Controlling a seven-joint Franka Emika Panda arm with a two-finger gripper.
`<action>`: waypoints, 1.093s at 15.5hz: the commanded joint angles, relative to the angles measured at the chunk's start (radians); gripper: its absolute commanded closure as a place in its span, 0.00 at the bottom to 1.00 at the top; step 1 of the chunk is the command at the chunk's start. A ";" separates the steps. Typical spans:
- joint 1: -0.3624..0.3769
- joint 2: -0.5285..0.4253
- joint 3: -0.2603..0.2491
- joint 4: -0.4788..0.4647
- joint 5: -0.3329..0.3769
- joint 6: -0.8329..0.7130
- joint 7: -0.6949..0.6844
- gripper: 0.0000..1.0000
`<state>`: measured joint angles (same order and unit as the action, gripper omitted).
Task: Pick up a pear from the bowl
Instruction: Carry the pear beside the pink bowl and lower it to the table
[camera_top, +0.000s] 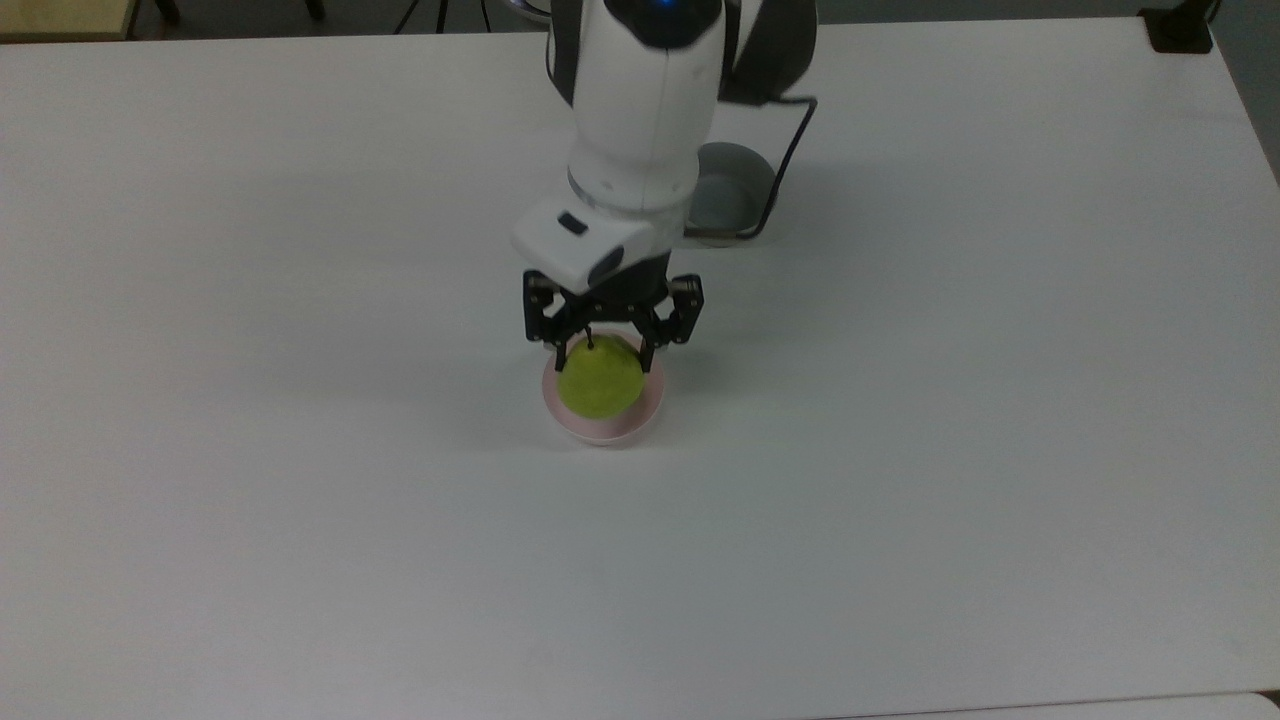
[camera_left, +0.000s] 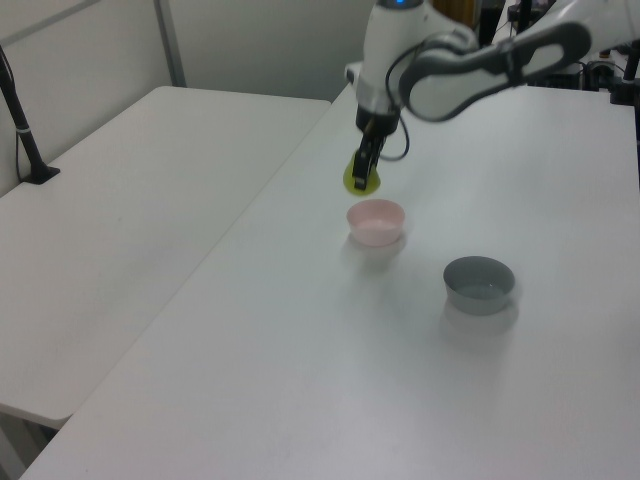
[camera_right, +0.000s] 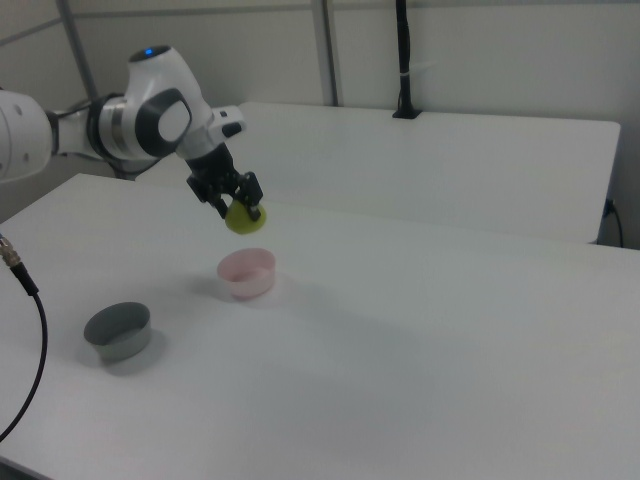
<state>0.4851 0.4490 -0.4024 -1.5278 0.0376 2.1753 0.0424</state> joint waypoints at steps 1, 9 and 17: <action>-0.009 -0.128 -0.003 -0.068 0.010 -0.060 -0.003 0.50; -0.313 -0.231 0.112 -0.118 -0.027 -0.129 -0.136 0.50; -0.359 -0.116 0.112 -0.118 -0.051 -0.109 -0.180 0.49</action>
<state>0.1081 0.2783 -0.3063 -1.6391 0.0211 2.0589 -0.1417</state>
